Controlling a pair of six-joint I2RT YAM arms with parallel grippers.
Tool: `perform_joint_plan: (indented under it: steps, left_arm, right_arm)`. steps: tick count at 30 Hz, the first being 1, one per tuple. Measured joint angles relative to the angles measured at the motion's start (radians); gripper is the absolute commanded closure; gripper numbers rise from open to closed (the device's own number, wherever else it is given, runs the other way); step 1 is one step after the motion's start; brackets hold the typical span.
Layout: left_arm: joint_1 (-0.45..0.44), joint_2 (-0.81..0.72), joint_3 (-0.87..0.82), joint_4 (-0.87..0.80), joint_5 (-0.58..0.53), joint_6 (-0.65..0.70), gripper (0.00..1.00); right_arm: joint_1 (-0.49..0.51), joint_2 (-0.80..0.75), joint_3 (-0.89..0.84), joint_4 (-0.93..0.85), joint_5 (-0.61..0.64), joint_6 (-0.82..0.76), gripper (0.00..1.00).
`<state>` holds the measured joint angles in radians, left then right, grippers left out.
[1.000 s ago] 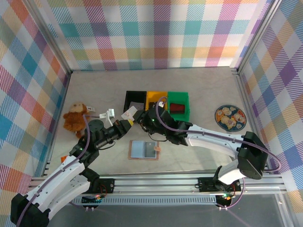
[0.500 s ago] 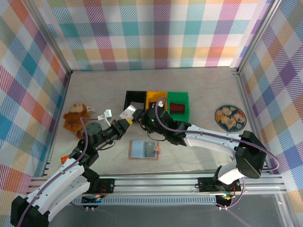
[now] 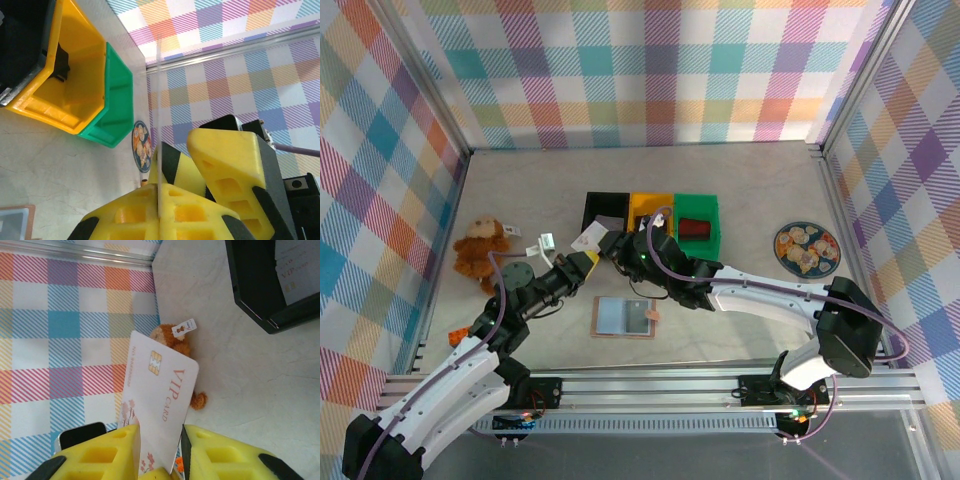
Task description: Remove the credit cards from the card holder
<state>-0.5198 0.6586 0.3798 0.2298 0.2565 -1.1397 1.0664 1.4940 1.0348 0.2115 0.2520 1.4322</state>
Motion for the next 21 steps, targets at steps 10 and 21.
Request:
perform_joint_plan:
  steps: [10,21]
  left_arm:
    - [0.005,-0.021,-0.018,0.032,-0.014,-0.032,1.0]
    - [0.005,-0.045,-0.036,0.067,-0.015,-0.074,1.0]
  right_arm:
    - [0.003,0.018,-0.005,0.043,-0.003,-0.011,0.7]
    - [0.009,0.032,-0.006,0.087,-0.002,-0.026,0.78]
